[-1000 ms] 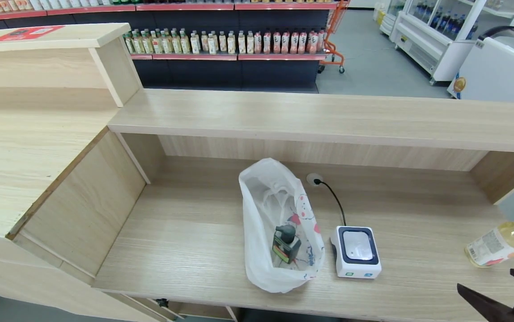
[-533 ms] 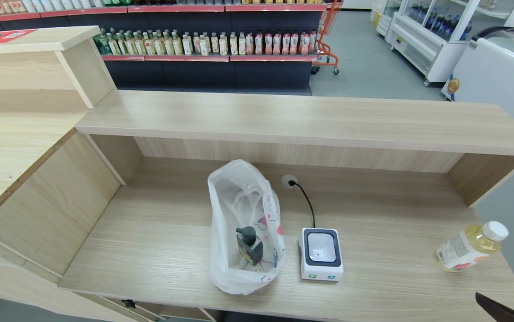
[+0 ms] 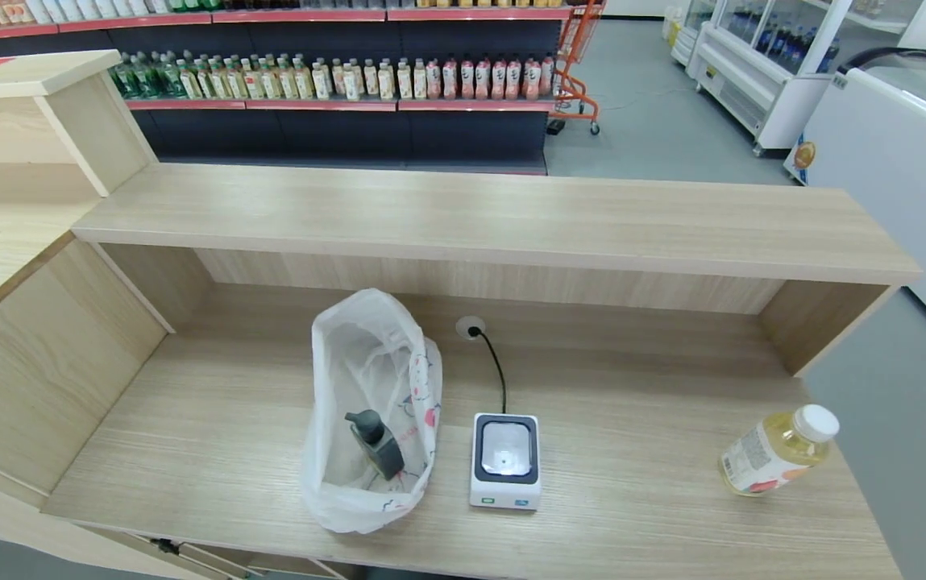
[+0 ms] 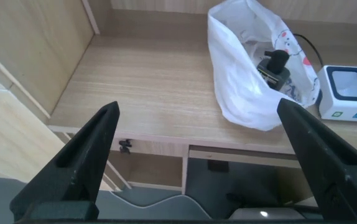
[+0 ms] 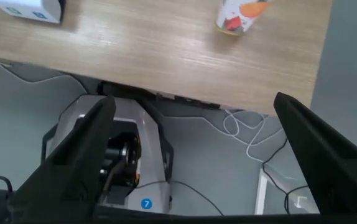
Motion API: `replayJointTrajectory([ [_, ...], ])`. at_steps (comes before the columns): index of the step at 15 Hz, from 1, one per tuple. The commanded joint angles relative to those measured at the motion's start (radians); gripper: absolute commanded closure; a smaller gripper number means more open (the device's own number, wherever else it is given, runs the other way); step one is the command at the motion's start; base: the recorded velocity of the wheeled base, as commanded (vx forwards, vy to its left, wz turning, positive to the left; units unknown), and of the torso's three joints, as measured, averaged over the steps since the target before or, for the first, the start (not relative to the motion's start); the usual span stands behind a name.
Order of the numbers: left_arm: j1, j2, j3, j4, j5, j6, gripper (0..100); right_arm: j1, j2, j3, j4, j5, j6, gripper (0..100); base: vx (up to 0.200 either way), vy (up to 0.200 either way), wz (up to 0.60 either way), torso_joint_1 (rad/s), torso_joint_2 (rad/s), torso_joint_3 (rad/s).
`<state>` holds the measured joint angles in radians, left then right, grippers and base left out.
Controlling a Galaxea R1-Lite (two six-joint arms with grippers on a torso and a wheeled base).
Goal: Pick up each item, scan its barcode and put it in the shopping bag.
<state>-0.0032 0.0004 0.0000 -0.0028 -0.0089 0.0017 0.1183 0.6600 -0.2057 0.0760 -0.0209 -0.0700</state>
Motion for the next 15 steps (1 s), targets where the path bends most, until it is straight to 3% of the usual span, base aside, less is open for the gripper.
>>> replayJointTrajectory([
  [1, 0.0, 0.001, 0.0, 0.0, 0.0, -0.002, 0, 0.001, -0.072, 0.0, 0.028, 0.001, -0.001, 0, 0.0, 0.0, 0.0, 0.0, 0.0, 0.0],
  [6, 0.0, 0.0, 0.0, 0.0, 0.0, -0.003, 0, 0.003, -0.097, -0.003, 0.039, 0.001, -0.001, 0, 0.0, 0.0, 0.0, 0.0, 0.0, 0.0],
  [11, 0.0, 0.001, 0.0, 0.0, 0.0, -0.003, 0, -0.002, -0.135, 0.002, 0.088, -0.008, -0.001, 0, -0.2, 0.0, 0.0, 0.012, 0.0, -0.004],
  [13, 0.0, 0.001, 0.0, 0.0, 0.0, -0.003, 0, -0.029, -0.138, 0.006, 0.105, -0.011, -0.001, 0, -0.2, 0.0, 0.0, -0.015, 0.0, 0.005],
  [15, 0.0, 0.001, 0.0, 0.0, 0.0, -0.003, 0, -0.101, -0.123, 0.003, 0.105, -0.011, -0.004, 0, 0.0, 0.0, 0.0, 0.0, 0.0, 0.0],
])
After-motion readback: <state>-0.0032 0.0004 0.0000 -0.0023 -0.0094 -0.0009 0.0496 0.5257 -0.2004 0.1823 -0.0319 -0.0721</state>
